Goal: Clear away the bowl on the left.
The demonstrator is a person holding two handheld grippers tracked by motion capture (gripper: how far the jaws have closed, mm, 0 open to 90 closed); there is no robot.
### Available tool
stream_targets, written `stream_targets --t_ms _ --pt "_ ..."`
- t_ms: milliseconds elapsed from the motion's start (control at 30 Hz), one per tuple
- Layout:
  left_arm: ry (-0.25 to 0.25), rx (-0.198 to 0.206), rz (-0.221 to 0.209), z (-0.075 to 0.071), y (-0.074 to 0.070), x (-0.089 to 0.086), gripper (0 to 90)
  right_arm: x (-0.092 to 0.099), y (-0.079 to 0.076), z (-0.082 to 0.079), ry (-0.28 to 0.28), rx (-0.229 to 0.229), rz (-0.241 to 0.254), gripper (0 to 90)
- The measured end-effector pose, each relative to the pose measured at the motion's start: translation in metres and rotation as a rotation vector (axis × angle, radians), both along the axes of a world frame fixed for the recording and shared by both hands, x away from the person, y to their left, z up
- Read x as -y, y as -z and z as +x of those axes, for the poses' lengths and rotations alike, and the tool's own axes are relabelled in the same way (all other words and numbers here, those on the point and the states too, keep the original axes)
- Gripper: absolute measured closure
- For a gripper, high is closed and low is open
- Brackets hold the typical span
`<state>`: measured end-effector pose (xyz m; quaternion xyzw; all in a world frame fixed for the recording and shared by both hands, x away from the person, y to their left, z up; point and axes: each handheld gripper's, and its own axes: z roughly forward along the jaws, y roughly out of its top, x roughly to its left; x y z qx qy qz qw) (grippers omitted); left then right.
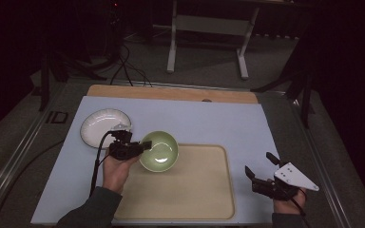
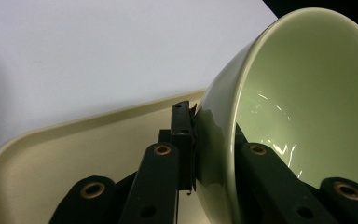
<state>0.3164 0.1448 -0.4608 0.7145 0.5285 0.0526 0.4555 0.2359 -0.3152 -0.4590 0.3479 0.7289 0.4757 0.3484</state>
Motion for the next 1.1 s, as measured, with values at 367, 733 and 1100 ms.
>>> stream_targets --t_ms 367,733,1100 --pt "0.015 -0.012 0.009 -0.001 0.004 0.007 82.9 0.0 0.0 0.0 -0.002 0.001 -0.005 13.3" --pt "0.042 -0.032 0.042 -0.002 0.012 0.016 82.9 0.0 0.0 0.0 -0.005 0.001 -0.005 13.4" --pt "0.046 -0.052 0.057 -0.004 0.02 0.02 82.9 0.0 0.0 -0.001 -0.009 -0.001 -0.007 13.4"
